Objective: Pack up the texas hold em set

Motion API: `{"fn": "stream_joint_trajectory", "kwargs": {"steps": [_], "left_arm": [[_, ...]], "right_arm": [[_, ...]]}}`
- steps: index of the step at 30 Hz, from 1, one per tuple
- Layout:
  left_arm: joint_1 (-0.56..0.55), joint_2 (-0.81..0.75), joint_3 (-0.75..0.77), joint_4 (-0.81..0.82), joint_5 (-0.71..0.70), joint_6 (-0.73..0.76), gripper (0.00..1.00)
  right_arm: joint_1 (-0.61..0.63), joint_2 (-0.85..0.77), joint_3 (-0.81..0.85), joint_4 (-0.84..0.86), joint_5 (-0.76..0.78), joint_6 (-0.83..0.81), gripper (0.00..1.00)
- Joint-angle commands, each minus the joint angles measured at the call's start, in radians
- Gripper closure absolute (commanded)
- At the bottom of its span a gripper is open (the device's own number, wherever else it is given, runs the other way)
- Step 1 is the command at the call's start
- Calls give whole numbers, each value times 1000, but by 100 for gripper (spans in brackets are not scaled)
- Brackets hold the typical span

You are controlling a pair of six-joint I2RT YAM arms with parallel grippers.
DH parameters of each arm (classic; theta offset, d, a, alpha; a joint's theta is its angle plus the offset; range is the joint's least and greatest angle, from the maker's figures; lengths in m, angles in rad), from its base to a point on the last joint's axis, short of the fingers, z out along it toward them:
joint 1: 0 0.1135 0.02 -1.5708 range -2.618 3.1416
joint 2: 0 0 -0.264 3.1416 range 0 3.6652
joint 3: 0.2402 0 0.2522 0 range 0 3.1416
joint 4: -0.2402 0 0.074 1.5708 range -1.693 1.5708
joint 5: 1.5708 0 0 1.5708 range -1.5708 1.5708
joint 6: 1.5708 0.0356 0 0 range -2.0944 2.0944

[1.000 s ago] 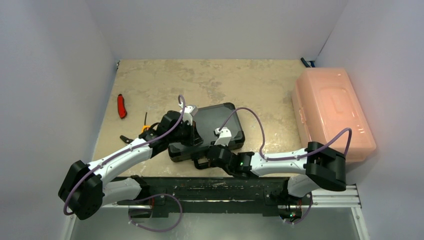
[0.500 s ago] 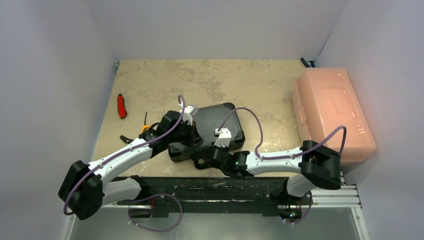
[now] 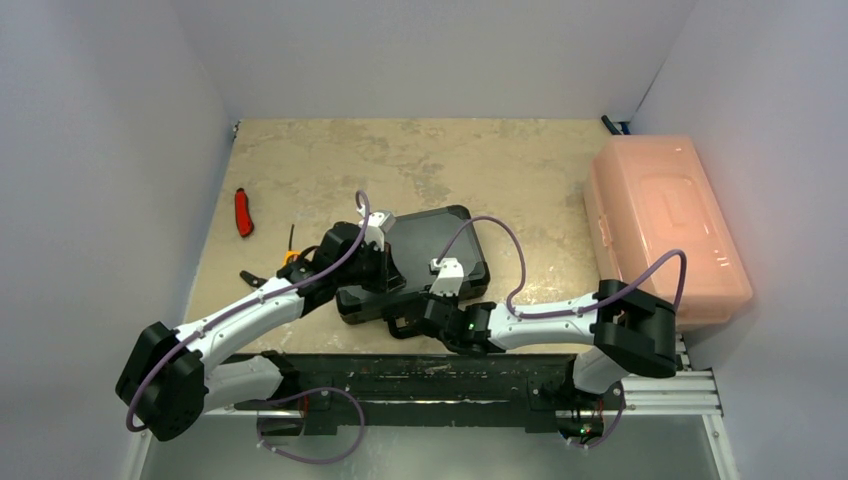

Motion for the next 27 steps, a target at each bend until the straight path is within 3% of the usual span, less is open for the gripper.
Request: {"fn": "stream_joint_trajectory", "kwargs": {"steps": [1, 20, 27], "left_arm": [[-5, 24, -57, -171, -44, 21, 100], [-4, 14, -43, -196, -54, 24, 100], [-5, 14, -45, -197, -58, 20, 100]], "right_arm": [[-2, 5, -28, 23, 42, 33, 100], [-2, 20, -95, 70, 39, 86, 100], [-2, -48, -163, 228, -3, -12, 100]]}}
